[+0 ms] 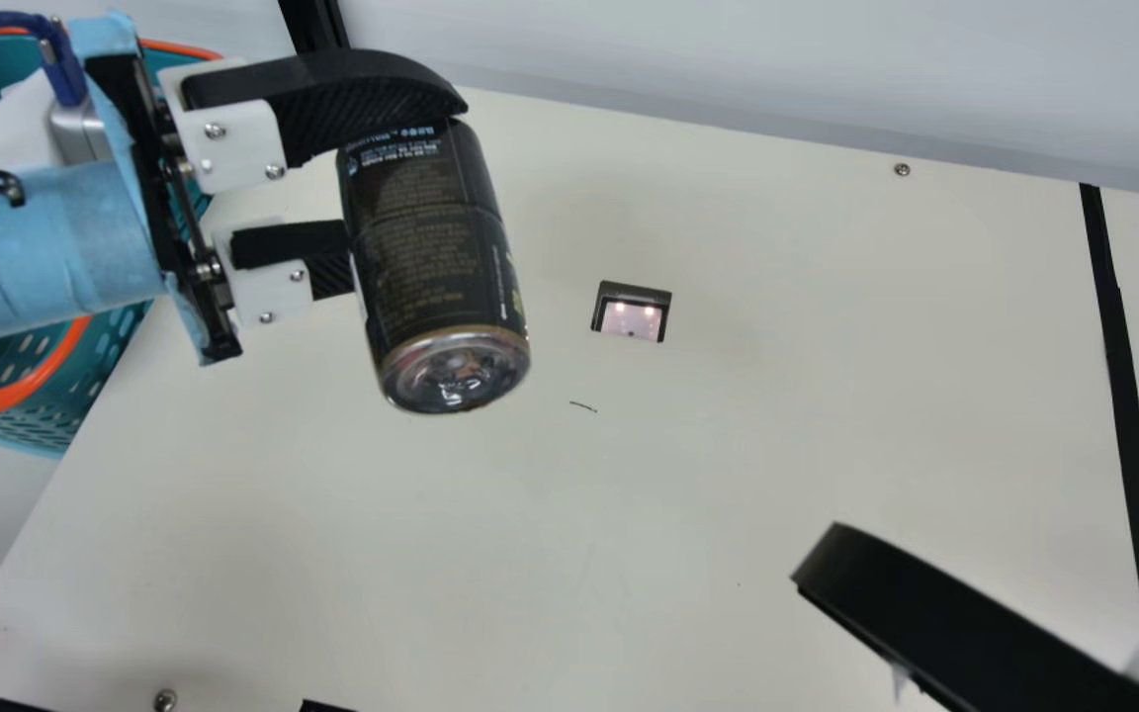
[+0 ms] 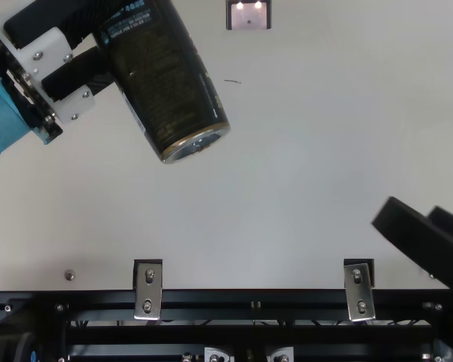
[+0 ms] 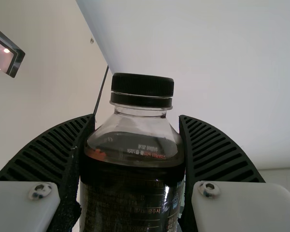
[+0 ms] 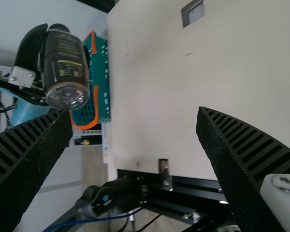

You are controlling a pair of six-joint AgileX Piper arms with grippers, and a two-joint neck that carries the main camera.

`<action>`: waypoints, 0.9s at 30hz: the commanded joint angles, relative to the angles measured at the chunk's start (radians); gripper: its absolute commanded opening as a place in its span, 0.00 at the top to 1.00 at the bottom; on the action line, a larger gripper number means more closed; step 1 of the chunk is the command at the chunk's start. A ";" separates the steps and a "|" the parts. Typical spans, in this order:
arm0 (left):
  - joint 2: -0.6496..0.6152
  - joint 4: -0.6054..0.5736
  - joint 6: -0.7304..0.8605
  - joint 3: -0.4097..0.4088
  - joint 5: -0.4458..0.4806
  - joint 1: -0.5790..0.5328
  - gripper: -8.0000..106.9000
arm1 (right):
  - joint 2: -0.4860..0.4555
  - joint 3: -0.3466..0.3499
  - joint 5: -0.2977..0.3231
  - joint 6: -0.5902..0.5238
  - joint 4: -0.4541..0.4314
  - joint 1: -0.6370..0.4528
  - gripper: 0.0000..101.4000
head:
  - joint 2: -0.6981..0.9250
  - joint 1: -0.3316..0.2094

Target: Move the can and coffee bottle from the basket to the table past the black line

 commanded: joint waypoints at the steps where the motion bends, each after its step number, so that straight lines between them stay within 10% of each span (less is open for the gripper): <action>1: 0.000 0.000 0.000 0.000 0.000 0.000 0.84 | 0.028 0.007 -0.013 0.001 0.082 -0.003 0.00 | 0.006 -0.003; 27: 0.000 0.000 0.000 0.000 0.000 0.000 0.84 | 0.410 -0.019 -0.086 -0.171 0.411 0.008 0.00 | 0.006 -0.003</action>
